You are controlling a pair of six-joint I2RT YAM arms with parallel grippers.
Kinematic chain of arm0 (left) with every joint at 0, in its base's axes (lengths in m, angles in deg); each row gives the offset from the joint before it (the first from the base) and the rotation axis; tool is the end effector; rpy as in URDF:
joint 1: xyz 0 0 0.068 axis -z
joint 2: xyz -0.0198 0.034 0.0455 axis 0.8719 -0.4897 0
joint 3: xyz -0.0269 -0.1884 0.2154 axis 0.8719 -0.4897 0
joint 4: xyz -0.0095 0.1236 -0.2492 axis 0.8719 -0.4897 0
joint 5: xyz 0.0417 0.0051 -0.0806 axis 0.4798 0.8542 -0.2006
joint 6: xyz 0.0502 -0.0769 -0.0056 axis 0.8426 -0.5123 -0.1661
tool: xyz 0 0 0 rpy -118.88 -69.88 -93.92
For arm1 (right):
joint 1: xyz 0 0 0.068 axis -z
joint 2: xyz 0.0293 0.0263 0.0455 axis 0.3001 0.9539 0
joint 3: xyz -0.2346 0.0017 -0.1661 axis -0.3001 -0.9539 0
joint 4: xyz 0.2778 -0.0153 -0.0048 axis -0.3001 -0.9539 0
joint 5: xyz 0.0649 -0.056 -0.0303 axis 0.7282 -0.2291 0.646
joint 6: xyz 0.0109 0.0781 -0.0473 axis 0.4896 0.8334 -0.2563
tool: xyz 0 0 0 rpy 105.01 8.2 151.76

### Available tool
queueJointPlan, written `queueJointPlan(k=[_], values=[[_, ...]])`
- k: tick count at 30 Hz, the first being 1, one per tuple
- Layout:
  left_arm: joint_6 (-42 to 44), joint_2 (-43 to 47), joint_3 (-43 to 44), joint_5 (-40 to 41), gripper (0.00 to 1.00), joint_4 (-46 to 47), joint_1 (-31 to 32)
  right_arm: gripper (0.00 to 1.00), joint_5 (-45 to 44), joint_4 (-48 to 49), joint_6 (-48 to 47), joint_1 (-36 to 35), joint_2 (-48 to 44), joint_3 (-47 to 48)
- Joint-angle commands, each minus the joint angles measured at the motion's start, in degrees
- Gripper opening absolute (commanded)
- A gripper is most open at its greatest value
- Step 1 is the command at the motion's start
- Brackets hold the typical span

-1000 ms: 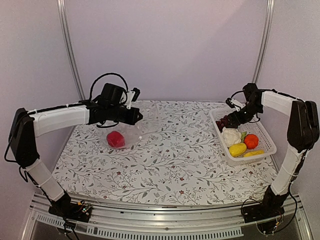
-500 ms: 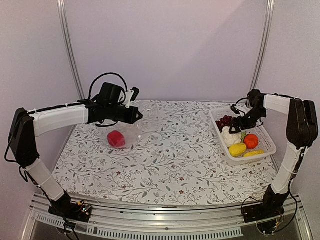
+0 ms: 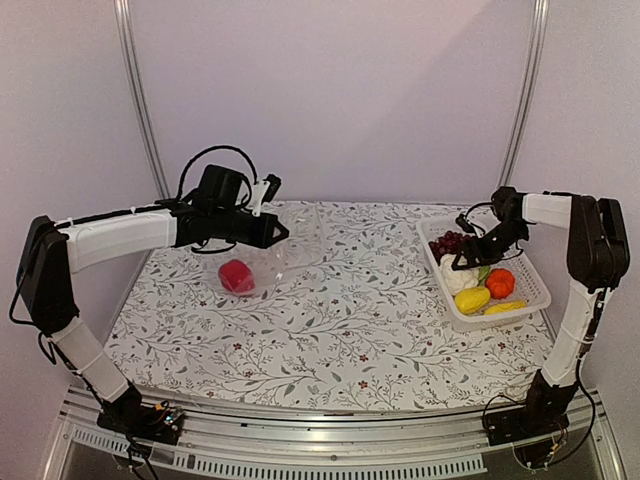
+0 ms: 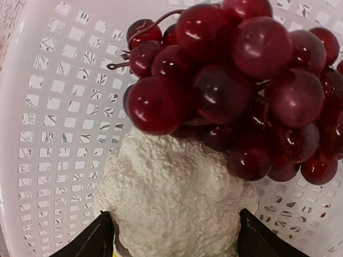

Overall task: Place the food in the zip-top bag and seal the zipper
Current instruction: Pick up the fake vegetable from the bin, then place the fake vegetable in the zipper food storage bag.

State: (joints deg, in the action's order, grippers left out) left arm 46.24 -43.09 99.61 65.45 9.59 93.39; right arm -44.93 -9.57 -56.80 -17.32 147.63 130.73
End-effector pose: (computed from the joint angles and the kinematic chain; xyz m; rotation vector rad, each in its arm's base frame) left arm 0.3484 -0.2488 0.2513 0.5120 2.2067 -0.7331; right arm 0.4126 0.0344 0.1467 -0.6307 2.6966 0.5439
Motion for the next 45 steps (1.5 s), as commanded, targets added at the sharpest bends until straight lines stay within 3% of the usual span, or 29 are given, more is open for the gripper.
queueJointPlan(k=[1, 9, 21, 25, 35, 45], values=[[1.4, 0.8, 0.2, -3.1, 0.00, 0.7, -0.8, 0.67, 0.0, -1.5, 1.0, -0.6, 0.1, -2.1], [1.0, -0.5, 2.2, -3.9, 0.00, -0.6, 0.5, 0.56, -6.1, 1.0, 2.2, -0.6, -16.0, -5.0], [-2.3, -7.7, 12.6, 3.1, 0.00, -5.7, 4.9, 0.49, 2.8, -0.5, 2.1, -0.5, -26.4, -1.6], [-6.0, -11.4, 16.0, 3.1, 0.00, -4.6, 6.1, 0.48, 9.2, -0.5, 3.0, -2.1, -27.5, 2.2], [-11.0, -18.6, 24.7, 1.4, 0.00, -4.6, 8.3, 0.50, 11.4, 2.9, 2.9, -15.6, -26.6, 10.4], [-12.2, -19.9, 29.7, 0.8, 0.00, -5.5, 10.9, 0.50, 26.8, 9.5, 8.6, -24.5, -18.4, 17.0]])
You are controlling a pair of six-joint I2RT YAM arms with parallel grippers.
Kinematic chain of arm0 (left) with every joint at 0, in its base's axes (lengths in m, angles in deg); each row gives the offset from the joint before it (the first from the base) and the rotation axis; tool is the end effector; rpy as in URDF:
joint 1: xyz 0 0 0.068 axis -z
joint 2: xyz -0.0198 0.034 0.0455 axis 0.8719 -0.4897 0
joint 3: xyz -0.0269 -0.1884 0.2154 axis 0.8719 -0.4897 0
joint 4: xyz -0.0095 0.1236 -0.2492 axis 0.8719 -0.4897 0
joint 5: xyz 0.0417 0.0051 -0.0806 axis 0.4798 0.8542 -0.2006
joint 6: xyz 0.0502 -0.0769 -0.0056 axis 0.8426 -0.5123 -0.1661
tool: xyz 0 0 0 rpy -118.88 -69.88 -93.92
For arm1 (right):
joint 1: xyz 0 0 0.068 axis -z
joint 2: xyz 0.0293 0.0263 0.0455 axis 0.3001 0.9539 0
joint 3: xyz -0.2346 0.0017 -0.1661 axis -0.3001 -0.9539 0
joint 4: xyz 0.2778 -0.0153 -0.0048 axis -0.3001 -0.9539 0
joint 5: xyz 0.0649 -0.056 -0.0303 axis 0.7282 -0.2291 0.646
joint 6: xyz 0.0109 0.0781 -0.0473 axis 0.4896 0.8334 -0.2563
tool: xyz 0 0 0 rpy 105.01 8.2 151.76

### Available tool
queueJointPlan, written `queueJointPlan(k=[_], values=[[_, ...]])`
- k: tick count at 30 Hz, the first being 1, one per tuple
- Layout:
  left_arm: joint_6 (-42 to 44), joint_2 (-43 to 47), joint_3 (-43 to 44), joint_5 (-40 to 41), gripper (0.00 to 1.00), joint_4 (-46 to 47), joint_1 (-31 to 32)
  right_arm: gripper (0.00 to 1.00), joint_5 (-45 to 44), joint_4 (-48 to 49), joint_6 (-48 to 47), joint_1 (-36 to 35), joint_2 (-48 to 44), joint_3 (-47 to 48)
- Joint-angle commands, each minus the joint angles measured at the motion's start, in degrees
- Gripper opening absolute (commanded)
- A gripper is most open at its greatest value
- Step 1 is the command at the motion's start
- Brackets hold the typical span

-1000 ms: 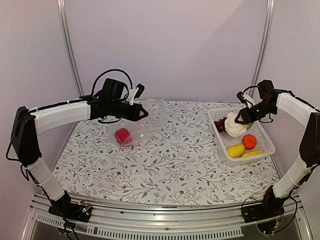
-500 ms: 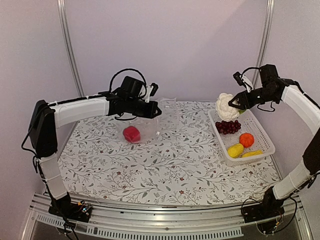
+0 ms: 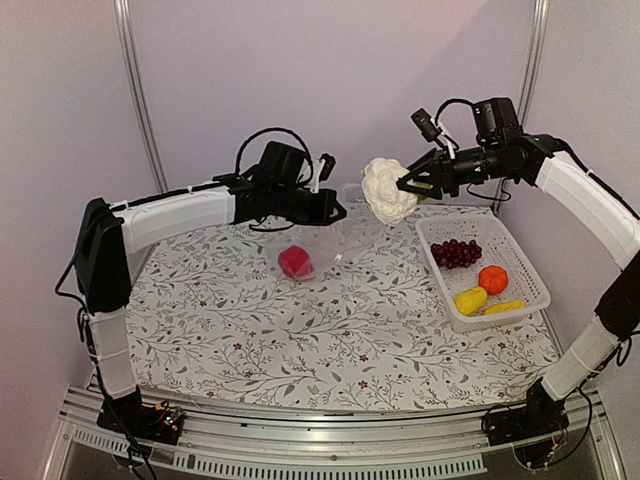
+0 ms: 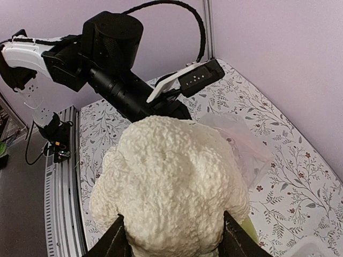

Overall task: Place the food in the zip-top bag and seal the zipper
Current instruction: Place the fake vegetable in the zipper food storage bag.

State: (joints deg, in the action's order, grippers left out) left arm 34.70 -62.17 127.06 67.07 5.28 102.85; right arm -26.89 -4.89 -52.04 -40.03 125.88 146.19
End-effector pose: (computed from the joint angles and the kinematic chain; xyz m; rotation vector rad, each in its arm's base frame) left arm 0.3793 -0.3689 0.2782 0.4644 2.2032 -0.9196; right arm 0.3309 0.1990 0.4062 -1.1285 1.7735 0.8576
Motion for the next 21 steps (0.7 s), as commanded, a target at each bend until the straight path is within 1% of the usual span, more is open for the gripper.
queueJointPlan(k=[1, 3, 5, 9, 10, 16, 21], values=[[-0.8, -0.5, 2.2, -0.6, 0.00, -1.3, 1.7, 0.50, 8.2, 5.9, 4.9, -2.3, 4.0, 1.6], [-1.4, 0.1, 2.0, -0.3, 0.00, -1.3, 1.9, 0.49, 2.0, 6.6, 6.2, -4.0, 5.5, 2.4], [-2.3, 1.0, 1.3, -0.2, 0.00, -1.0, 1.9, 0.50, -2.4, 6.6, 5.8, -5.2, 6.8, 3.1], [-4.0, 2.4, -0.5, -0.2, 0.00, 0.6, 2.3, 0.50, -10.1, 7.2, 5.7, -7.0, 7.0, 1.8], [-4.4, 2.7, -0.8, -0.1, 0.00, 1.1, 2.3, 0.50, -13.3, 7.4, 6.4, -7.1, 7.0, 1.2], [-6.2, 4.0, -2.4, 1.3, 0.00, 3.5, 2.8, 0.50, -23.2, 5.4, 8.1, -7.1, 10.0, 0.4], [-7.6, 4.5, -3.8, 3.3, 0.00, 5.1, 3.3, 0.51, -27.5, 4.6, 8.4, -7.3, 11.6, 0.4]])
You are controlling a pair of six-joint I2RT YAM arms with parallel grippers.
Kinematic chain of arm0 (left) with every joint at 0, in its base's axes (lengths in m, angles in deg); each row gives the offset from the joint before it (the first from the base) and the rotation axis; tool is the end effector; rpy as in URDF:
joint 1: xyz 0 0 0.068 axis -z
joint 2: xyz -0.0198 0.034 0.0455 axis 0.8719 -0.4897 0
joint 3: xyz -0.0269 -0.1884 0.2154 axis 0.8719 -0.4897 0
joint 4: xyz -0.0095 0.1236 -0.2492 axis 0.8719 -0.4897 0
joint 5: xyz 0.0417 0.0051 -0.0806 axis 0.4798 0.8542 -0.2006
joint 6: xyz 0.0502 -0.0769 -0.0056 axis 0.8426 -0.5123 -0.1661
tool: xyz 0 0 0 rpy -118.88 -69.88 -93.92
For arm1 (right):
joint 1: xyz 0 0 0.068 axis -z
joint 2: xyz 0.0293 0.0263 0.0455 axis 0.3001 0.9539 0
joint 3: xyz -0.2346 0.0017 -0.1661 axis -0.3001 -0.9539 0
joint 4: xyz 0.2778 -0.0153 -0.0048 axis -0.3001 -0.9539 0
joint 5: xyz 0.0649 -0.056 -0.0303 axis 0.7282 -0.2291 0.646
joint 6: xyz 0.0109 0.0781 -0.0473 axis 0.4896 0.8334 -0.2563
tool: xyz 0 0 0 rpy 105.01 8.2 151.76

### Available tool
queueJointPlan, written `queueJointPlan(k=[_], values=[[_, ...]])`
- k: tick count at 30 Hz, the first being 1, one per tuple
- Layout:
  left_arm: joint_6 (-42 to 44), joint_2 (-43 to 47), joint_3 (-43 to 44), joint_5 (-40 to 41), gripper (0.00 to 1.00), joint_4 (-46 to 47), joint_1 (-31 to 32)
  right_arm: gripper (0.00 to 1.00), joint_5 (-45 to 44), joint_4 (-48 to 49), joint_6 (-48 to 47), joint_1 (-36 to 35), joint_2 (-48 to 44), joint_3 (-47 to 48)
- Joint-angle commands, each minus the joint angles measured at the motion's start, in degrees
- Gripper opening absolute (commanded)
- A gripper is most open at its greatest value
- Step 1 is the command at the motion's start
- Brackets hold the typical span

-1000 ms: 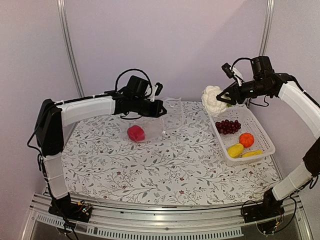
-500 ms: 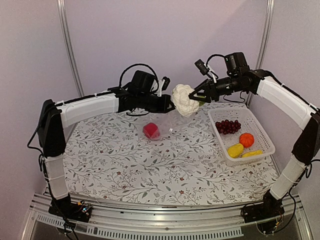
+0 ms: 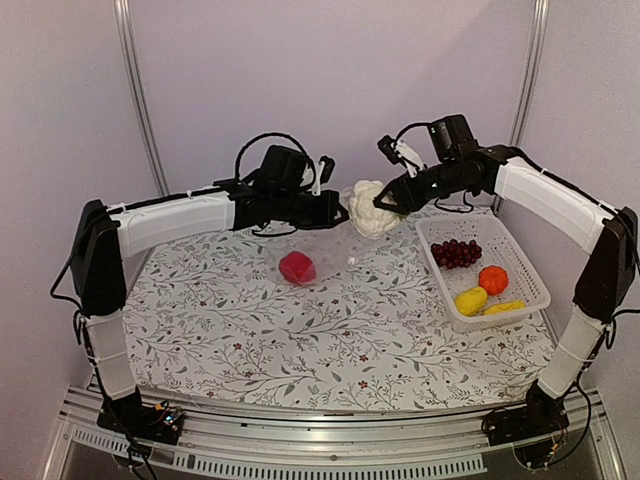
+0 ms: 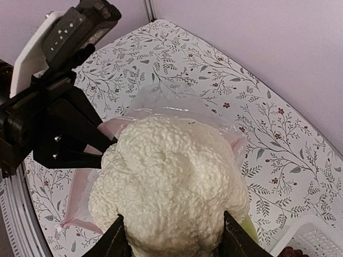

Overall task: Place the food in the zip-top bag and seal the zipper
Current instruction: Place the fake vegetable in the zipper food storage bag.

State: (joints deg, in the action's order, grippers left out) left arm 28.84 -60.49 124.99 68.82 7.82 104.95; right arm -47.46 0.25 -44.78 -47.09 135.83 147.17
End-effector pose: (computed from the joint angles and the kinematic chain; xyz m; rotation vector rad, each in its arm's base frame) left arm 0.3642 -0.3778 0.2841 0.3753 2.2022 -0.9796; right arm 0.3739 0.2496 0.3445 -0.9885 2.0175 0.6202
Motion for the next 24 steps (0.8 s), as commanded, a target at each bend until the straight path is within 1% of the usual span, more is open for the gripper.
queueJointPlan(k=[1, 6, 8, 10, 15, 17, 20, 24], values=[[-2.2, 2.7, -1.7, 1.5, 0.00, 3.0, 1.3, 0.51, -7.9, -0.7, 1.1, -0.5, 2.0, -0.5], [-3.3, 2.0, -0.6, 4.6, 0.00, 3.1, 2.5, 0.51, -15.0, -2.9, -0.1, -2.5, 4.1, 0.6], [-3.6, 1.6, 0.1, 6.5, 0.00, 2.9, 3.0, 0.52, -15.9, -4.4, -0.3, -3.0, 5.3, 1.7], [-3.9, 0.8, 0.9, 7.9, 0.01, 2.6, 3.2, 0.52, -15.6, -6.1, -0.8, -3.6, 6.5, 3.3], [-5.7, -2.6, 5.4, 11.2, 0.02, -3.3, 3.3, 0.53, -15.4, -7.8, -2.1, -6.5, 6.8, 4.2], [-6.2, -2.8, 5.1, 14.5, 0.02, -3.5, 3.3, 0.53, -15.5, -7.7, -2.2, -7.3, 5.9, 3.9], [-5.8, -2.8, 5.0, 17.3, 0.02, -4.4, 3.3, 0.54, -15.7, -7.6, -2.9, -7.9, 4.1, 3.2], [-5.2, -3.1, 5.3, 18.3, 0.03, -5.6, 3.3, 0.54, -14.7, -9.1, -3.8, -8.0, 3.4, 3.2]])
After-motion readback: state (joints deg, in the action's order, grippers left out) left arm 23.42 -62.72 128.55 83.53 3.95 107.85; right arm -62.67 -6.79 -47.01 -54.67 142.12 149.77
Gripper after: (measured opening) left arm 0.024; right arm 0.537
